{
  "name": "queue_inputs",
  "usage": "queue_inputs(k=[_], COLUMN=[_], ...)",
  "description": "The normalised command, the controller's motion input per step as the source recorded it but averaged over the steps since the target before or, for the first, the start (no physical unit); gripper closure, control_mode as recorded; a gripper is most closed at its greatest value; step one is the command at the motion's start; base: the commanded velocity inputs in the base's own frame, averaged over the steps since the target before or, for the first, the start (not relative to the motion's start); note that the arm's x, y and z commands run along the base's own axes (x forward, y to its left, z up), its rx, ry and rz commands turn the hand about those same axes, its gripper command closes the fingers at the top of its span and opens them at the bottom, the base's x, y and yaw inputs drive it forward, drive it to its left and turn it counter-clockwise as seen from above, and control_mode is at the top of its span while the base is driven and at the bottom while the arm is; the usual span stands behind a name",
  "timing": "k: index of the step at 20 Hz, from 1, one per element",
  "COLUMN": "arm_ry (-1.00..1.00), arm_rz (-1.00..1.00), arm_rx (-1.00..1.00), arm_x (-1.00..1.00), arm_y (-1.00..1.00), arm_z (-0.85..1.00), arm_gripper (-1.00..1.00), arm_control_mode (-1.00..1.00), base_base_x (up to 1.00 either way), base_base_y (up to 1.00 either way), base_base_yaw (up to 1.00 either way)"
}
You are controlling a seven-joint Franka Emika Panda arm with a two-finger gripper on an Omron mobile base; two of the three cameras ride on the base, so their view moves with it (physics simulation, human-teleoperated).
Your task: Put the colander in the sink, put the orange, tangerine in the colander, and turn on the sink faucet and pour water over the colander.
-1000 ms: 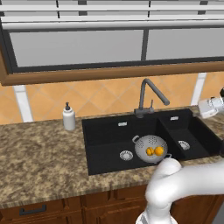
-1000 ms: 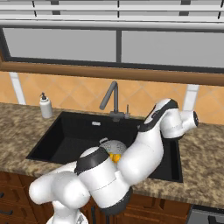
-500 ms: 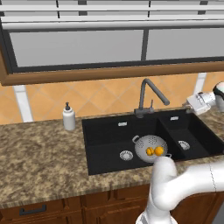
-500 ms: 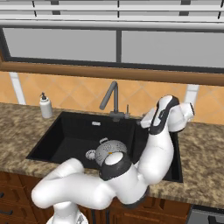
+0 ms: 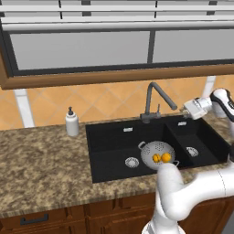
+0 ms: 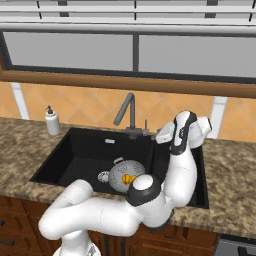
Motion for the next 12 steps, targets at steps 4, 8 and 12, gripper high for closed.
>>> queue_inputs(k=[4, 8, 12], arm_ry=[-0.02, -0.03, 0.0], arm_rz=[0.0, 0.0, 0.0], arm_rx=[0.05, 0.03, 0.0], arm_x=[0.64, 0.65, 0.8], arm_y=[0.03, 0.0, 0.0], arm_z=[-0.16, -0.2, -0.23], arm_gripper=[-1.0, -1.0, -1.0], arm_control_mode=[-1.0, -1.0, -1.0], base_base_x=[0.0, 0.0, 0.0], base_base_y=[0.0, 0.0, 0.0], base_base_yaw=[0.0, 0.0, 0.0])
